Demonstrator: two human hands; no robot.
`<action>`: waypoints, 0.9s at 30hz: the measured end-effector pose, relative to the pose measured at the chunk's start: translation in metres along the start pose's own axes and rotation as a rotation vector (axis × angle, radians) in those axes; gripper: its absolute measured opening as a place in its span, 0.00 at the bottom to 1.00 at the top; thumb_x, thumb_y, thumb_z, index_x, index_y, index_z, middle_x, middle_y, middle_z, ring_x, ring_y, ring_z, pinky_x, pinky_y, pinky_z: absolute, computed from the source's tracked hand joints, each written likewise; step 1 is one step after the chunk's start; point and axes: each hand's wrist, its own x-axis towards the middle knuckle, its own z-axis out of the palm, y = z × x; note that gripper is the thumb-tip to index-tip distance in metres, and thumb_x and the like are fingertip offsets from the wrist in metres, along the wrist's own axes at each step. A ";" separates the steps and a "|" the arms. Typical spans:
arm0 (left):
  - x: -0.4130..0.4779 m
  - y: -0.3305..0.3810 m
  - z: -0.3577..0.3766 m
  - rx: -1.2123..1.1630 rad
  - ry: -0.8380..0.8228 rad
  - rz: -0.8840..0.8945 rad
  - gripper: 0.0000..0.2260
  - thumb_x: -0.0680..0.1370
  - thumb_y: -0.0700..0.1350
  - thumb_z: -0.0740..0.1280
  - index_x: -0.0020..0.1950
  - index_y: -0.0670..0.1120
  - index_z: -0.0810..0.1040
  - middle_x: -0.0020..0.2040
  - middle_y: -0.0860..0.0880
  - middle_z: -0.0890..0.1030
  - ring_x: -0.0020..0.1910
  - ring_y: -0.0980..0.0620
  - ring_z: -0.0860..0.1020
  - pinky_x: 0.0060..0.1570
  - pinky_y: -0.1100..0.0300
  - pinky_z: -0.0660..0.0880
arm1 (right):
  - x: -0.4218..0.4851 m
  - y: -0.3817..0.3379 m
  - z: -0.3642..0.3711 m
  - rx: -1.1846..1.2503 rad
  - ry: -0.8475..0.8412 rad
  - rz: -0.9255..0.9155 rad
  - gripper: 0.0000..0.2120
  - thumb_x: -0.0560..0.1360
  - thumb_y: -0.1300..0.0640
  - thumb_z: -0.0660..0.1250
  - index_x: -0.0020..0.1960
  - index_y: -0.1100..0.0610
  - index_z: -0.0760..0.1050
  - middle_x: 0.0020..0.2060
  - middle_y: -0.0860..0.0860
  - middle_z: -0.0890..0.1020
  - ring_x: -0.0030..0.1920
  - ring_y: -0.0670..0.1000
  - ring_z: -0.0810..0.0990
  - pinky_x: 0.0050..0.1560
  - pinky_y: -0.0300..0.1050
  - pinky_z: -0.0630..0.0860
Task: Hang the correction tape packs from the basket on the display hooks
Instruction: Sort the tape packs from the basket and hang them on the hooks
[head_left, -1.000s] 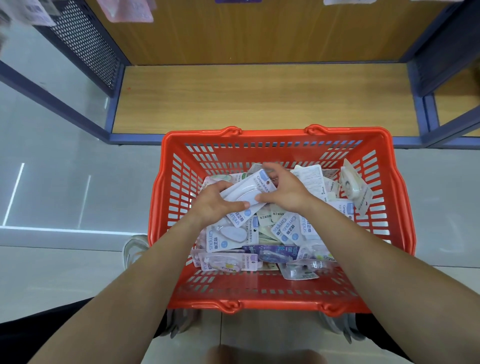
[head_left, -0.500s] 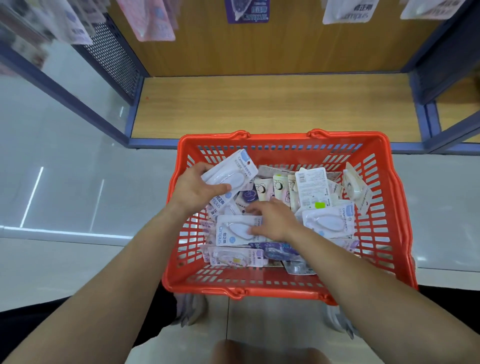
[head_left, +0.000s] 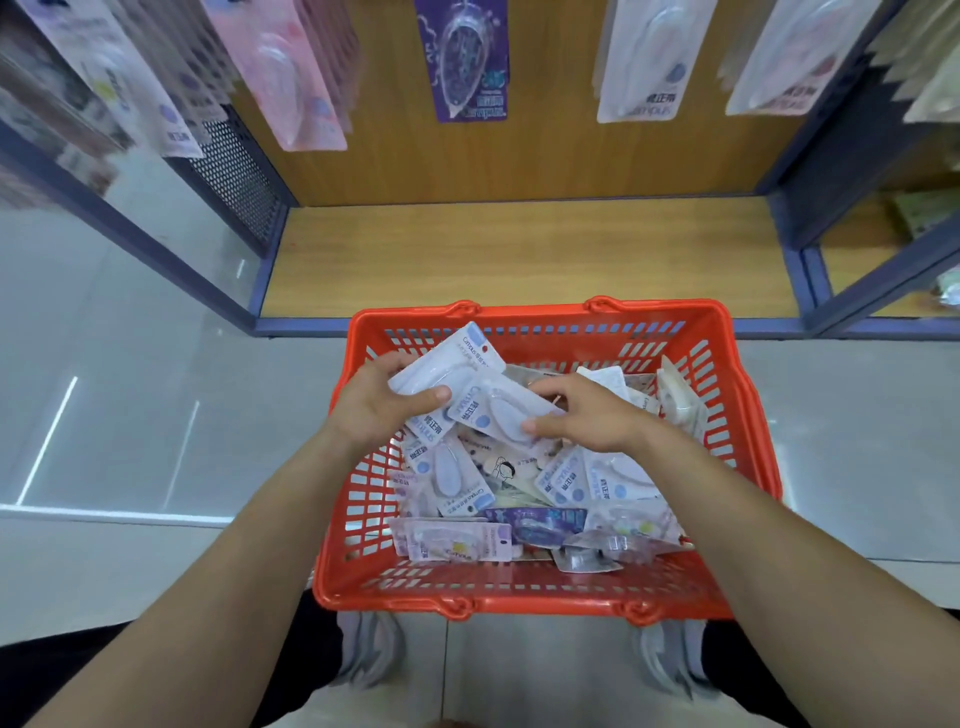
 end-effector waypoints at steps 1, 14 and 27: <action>0.001 0.002 0.003 0.011 -0.029 0.014 0.14 0.72 0.48 0.80 0.54 0.50 0.80 0.46 0.55 0.84 0.42 0.57 0.83 0.37 0.65 0.78 | -0.001 0.002 -0.002 0.008 -0.010 0.018 0.07 0.77 0.59 0.74 0.55 0.52 0.82 0.53 0.50 0.83 0.46 0.51 0.86 0.41 0.47 0.82; 0.008 -0.007 0.035 -0.030 -0.259 -0.040 0.19 0.70 0.49 0.81 0.58 0.49 0.82 0.54 0.52 0.85 0.53 0.52 0.84 0.54 0.56 0.80 | 0.011 0.008 -0.009 0.168 0.336 -0.074 0.19 0.64 0.64 0.83 0.46 0.52 0.76 0.43 0.51 0.82 0.40 0.50 0.80 0.43 0.53 0.79; -0.002 -0.004 0.026 -0.239 -0.034 -0.144 0.15 0.73 0.47 0.79 0.56 0.45 0.83 0.50 0.47 0.86 0.42 0.52 0.84 0.38 0.64 0.78 | 0.016 -0.015 0.017 0.197 0.481 0.076 0.37 0.69 0.44 0.80 0.72 0.49 0.68 0.59 0.48 0.76 0.56 0.48 0.79 0.56 0.46 0.78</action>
